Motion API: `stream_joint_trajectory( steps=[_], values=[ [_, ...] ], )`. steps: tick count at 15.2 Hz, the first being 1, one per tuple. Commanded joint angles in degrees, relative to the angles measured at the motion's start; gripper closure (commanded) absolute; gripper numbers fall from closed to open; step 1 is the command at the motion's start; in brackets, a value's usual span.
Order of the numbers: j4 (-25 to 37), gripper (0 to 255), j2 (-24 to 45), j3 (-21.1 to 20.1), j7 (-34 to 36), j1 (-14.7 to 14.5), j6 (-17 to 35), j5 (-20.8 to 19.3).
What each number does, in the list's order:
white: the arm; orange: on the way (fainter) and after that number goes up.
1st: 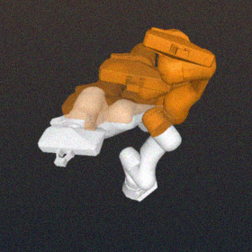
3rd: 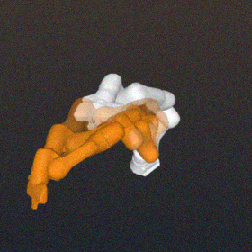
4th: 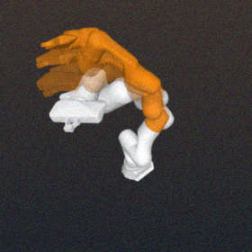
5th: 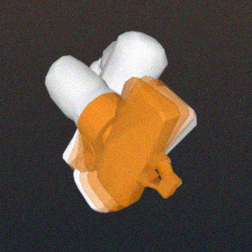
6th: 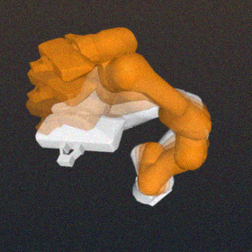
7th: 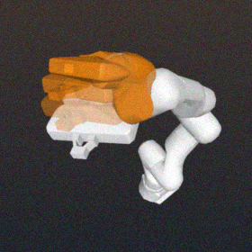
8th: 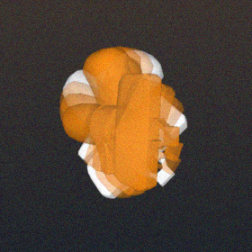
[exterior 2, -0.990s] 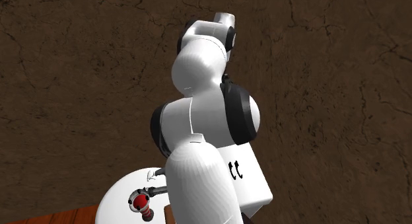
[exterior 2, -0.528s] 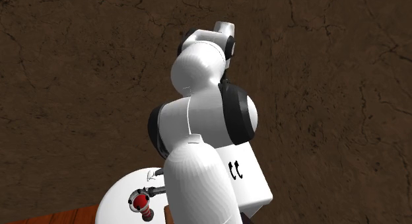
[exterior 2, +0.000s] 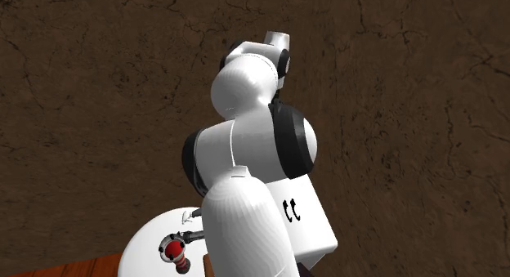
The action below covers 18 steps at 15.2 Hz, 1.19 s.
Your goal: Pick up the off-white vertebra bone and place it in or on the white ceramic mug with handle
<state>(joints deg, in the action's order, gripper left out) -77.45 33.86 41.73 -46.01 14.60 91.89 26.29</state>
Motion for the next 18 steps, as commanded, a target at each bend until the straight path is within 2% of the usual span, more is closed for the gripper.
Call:
stream_joint_trajectory(
  steps=[1, 2, 7, 11, 18],
  values=[
    [-0.12, 255, 0.33, -0.17, -0.02, -0.03, 0.06, 0.09],
    [0.10, 0, 0.42, -0.21, 0.06, 0.00, -0.06, 0.12],
    [-0.12, 0, 0.33, -0.17, -0.02, -0.03, 0.06, 0.09],
    [10.41, 0, 2.09, -0.49, 1.05, 3.66, -8.13, 0.54],
    [10.41, 0, 2.09, -0.49, 1.06, 3.66, -8.13, 0.54]
  ],
)
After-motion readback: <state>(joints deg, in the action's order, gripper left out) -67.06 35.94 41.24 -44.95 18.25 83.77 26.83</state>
